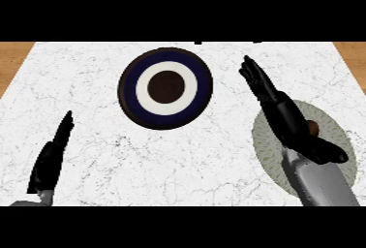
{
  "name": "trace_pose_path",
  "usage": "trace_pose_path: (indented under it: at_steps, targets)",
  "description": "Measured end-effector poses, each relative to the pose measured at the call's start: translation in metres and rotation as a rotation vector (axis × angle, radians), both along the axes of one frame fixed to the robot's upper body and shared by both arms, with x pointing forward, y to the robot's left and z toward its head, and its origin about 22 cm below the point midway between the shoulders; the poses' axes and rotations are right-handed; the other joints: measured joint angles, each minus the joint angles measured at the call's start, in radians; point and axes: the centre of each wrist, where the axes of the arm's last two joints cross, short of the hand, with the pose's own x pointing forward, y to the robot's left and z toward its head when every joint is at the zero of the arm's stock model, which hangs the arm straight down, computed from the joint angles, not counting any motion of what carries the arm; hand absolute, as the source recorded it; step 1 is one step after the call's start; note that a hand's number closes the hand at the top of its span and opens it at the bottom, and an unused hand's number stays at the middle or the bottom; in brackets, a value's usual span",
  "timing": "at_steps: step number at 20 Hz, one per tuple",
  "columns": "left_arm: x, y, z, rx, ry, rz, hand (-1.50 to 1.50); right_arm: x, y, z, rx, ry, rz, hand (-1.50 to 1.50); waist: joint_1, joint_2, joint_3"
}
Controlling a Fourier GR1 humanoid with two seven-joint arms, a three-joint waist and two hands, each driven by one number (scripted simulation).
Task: Pick the sweet potato from the placemat and place it in the plate
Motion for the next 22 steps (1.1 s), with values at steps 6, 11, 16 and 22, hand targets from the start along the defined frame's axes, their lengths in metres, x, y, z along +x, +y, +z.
trace_pose_path:
  at_steps: [6, 11, 16, 22]
  targets:
    - [0.000, 0.014, 0.012, 0.064, -0.040, 0.012, 0.00, 0.013, -0.054, 0.001, 0.134, 0.046, -0.533, -1.50, 0.006, -0.001, -0.010]
    - [-0.006, 0.022, 0.014, 0.081, -0.034, 0.017, 0.00, 0.001, -0.118, -0.018, -0.050, -0.035, -1.090, -1.50, -0.016, 0.000, -0.018]
    - [-0.010, 0.026, 0.019, 0.077, -0.031, -0.007, 0.00, -0.010, -0.087, -0.045, -0.064, -0.203, -1.422, -1.50, 0.012, -0.002, -0.016]
    - [-0.015, 0.029, 0.019, 0.072, -0.027, -0.022, 0.00, -0.029, -0.038, -0.071, -0.158, -0.149, -1.470, -1.50, 0.018, -0.003, -0.017]
